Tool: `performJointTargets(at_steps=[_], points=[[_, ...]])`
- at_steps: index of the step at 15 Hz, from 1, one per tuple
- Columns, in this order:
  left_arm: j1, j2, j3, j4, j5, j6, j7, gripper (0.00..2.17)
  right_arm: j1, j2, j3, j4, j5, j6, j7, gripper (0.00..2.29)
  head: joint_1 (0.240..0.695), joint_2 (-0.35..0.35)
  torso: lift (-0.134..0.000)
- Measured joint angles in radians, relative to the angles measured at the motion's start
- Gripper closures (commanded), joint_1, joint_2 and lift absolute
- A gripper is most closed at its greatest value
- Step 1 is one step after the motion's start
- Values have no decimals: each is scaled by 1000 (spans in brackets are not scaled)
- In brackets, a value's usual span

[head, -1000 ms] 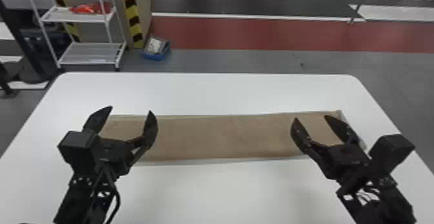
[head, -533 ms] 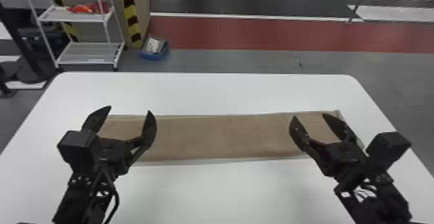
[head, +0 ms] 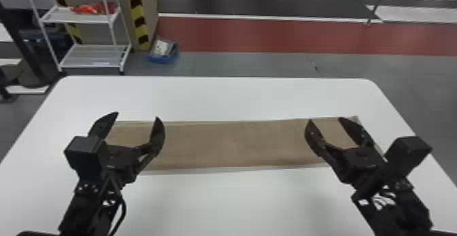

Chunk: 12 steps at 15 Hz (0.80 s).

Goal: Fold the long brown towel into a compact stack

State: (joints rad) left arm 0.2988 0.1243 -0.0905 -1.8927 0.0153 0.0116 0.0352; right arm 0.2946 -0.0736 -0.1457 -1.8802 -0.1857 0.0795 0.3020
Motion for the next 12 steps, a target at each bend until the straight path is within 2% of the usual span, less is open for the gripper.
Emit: performJointTargets(at_steps=[8,11,12], points=[[-11,0,4,29,13,10,-6,93,-13,0,7,23,5,4,2,218,695,-54,-125],[-11,0,29,45,25,18,-5,97,-69,0,28,110,13,-22,71,397,695,-24,-125],[-7,1,41,47,29,17,-5,97,-103,-1,33,160,13,-40,107,640,695,1,-125]])
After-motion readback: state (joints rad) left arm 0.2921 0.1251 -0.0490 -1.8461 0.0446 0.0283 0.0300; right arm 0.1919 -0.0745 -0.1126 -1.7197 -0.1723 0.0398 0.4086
